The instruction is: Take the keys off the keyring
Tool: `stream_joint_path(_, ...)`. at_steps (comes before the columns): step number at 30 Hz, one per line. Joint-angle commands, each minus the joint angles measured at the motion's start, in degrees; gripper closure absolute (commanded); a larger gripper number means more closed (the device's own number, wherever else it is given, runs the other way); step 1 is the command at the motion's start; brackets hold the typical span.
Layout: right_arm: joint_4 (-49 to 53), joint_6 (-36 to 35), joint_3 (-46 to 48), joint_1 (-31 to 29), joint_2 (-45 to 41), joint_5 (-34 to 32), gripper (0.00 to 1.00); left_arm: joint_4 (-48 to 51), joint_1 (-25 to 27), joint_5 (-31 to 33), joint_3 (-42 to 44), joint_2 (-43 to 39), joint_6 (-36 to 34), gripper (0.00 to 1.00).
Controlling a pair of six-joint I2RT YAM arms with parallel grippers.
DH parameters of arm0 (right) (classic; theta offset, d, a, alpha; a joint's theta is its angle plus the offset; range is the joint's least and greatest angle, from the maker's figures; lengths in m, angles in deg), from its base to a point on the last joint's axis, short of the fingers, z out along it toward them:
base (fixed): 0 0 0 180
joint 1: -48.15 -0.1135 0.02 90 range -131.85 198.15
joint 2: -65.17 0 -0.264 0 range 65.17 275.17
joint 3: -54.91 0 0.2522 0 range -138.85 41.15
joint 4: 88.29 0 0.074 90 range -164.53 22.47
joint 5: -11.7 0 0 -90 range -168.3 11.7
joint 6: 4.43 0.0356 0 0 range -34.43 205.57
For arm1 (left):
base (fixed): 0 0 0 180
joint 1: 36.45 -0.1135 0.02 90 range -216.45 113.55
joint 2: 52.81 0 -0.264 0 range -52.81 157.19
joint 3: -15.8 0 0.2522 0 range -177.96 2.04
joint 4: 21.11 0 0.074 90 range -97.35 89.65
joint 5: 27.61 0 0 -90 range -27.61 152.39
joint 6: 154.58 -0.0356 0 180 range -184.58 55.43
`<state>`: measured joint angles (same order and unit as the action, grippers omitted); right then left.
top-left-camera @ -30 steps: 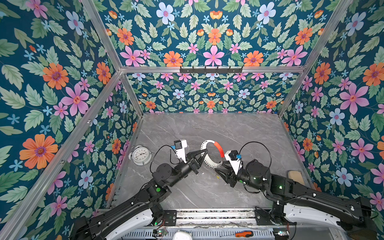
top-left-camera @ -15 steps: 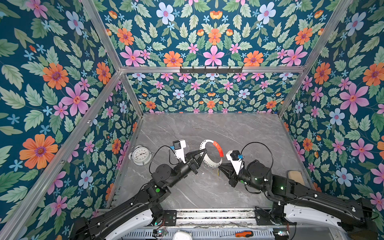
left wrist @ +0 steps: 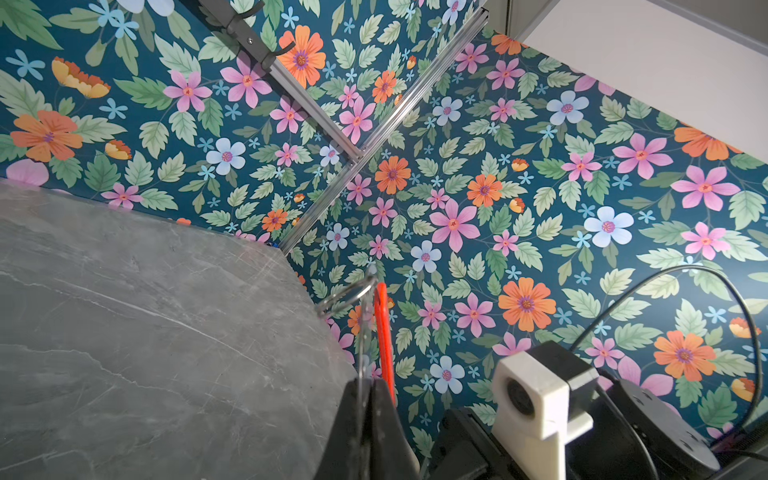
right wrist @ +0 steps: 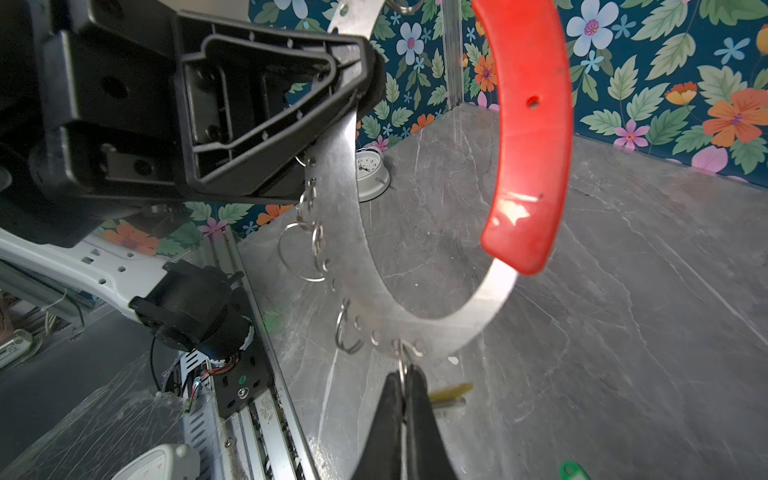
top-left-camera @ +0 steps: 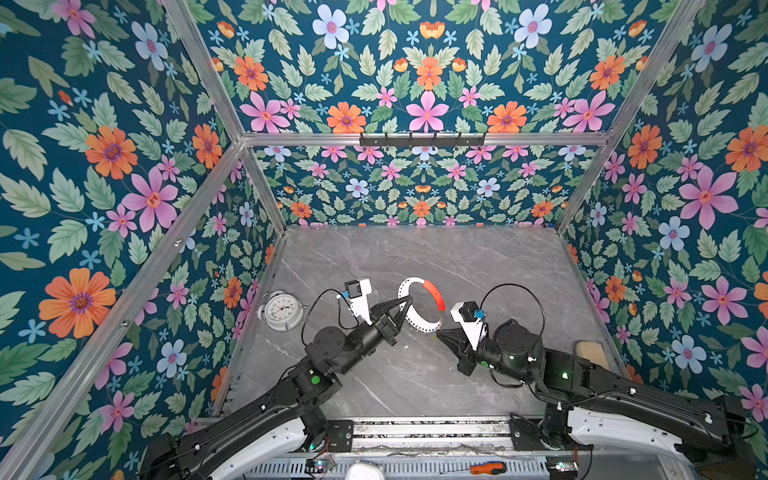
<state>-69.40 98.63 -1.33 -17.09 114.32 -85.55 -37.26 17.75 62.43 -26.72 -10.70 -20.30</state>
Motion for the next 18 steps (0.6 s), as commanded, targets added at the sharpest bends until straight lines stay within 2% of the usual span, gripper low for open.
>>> stream_joint_path(1,-1.4,-1.7,-1.2,0.0,-0.4,-0.3,1.00,2.0,-0.1,1.8,-0.5,0.0,-0.3,1.00)
stream_joint_path(12,-1.2,-2.8,-3.0,-0.1,0.0,0.0,1.00,5.2,-0.1,2.9,-1.1,0.2,1.3,1.00)
stream_joint_path(18,2.3,-4.2,-3.5,-1.5,0.6,-0.8,1.00,13.5,-0.1,5.8,-5.1,0.4,4.4,1.00)
